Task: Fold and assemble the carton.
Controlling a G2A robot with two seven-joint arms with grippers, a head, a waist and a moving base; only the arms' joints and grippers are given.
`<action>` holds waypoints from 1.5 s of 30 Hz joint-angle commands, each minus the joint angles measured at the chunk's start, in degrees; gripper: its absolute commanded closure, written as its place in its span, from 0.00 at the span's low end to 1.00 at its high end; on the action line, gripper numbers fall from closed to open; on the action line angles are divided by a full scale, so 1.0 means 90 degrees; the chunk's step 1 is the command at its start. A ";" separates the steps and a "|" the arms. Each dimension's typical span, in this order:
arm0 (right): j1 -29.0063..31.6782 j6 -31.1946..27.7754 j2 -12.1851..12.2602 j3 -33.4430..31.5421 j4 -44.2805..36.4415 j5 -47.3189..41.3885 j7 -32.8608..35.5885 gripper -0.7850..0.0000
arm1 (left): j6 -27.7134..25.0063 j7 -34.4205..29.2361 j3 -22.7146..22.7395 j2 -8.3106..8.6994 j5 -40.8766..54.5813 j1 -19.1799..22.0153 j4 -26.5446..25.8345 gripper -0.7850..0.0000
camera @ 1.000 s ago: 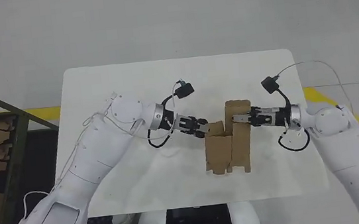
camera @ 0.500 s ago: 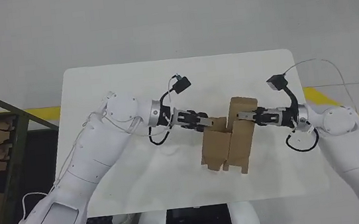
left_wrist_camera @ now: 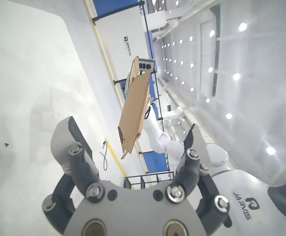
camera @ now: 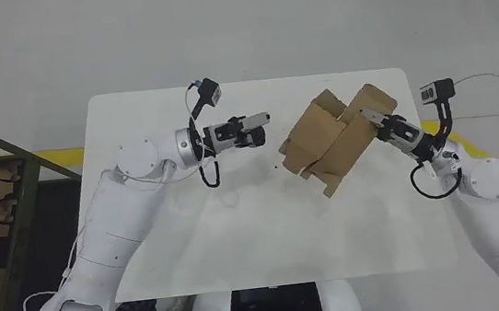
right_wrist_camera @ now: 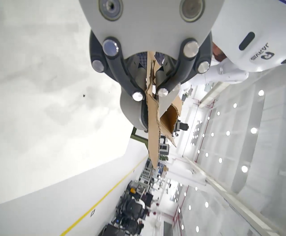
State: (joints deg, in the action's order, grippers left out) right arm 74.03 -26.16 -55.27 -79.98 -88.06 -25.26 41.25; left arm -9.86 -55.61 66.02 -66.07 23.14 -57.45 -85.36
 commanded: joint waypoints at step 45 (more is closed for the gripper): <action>0.0810 0.0227 -0.0739 0.1108 -0.0443 0.2142 -0.4561 1.00 | -0.0182 0.0686 -0.0256 -0.0241 0.0858 0.0070 0.0029 0.00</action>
State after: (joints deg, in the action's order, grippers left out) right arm 81.30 -24.15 -61.85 -70.01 -92.04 -6.14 0.31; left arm -11.40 -49.60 63.78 -68.19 30.79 -56.88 -85.01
